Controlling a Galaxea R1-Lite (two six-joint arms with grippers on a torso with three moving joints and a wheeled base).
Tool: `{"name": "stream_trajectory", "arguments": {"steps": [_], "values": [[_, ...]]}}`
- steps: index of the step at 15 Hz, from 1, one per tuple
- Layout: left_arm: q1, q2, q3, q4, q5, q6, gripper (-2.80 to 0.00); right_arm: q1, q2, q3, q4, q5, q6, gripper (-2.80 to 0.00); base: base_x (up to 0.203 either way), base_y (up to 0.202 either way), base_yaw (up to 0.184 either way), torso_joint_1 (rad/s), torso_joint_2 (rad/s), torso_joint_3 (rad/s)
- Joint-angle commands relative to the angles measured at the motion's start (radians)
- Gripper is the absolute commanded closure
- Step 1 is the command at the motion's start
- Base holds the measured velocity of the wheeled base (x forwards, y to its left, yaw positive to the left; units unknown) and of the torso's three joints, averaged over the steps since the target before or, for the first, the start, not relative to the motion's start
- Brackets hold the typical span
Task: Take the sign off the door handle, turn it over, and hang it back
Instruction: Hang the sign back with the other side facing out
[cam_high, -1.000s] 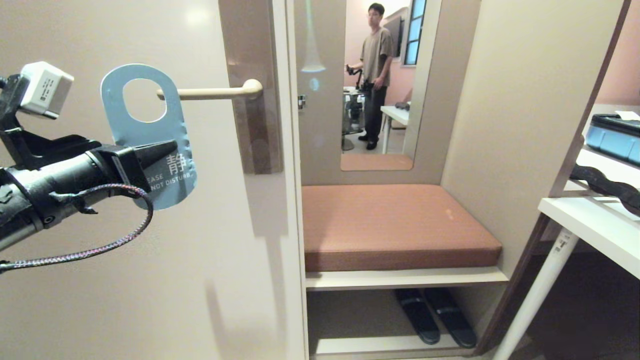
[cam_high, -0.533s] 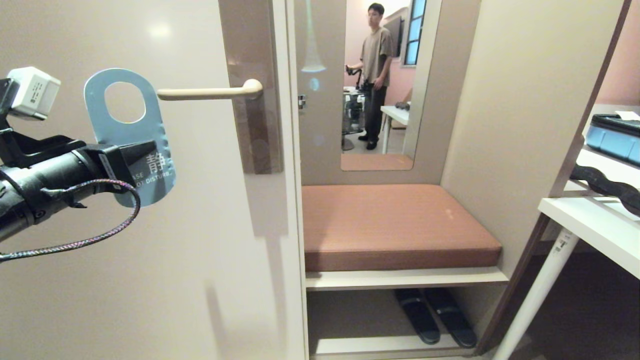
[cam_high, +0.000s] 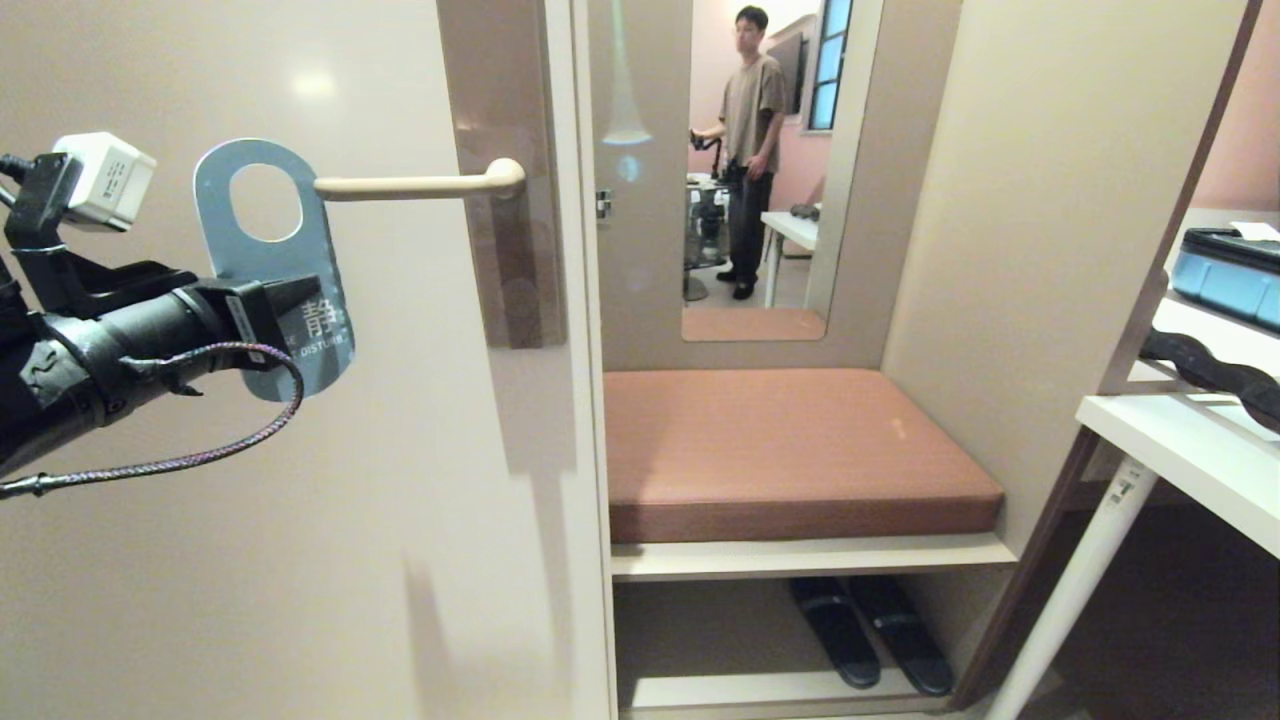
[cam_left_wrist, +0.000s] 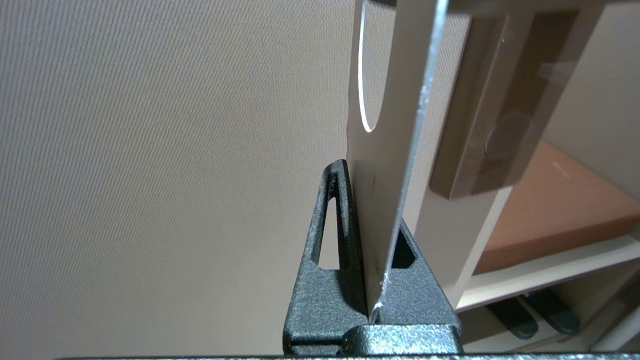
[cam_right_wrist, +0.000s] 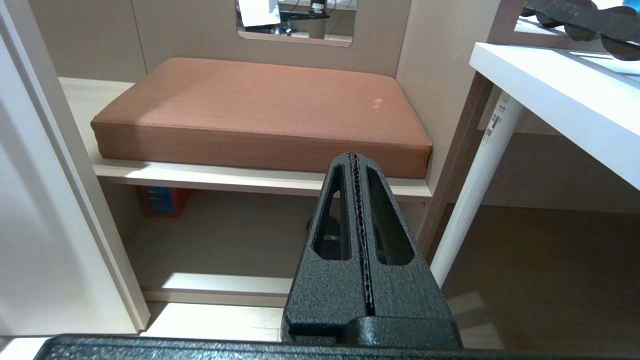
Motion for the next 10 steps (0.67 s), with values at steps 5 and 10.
{"name": "stream_trajectory", "arguments": {"steps": [5, 10], "values": [[-0.003, 0.048, -0.044, -0.004, 0.026, 0.000, 0.00, 0.000, 0.000, 0.000, 0.000, 0.000, -0.001, 0.00, 0.000, 0.000, 0.000, 0.000, 0.00, 0.000], [-0.064, 0.045, -0.046, -0.004, 0.057, 0.000, 0.00, 0.000, 0.000, 0.000, 0.000, 0.000, -0.001, 0.00, 0.000, 0.000, 0.000, 0.000, 0.00, 0.000]]}}
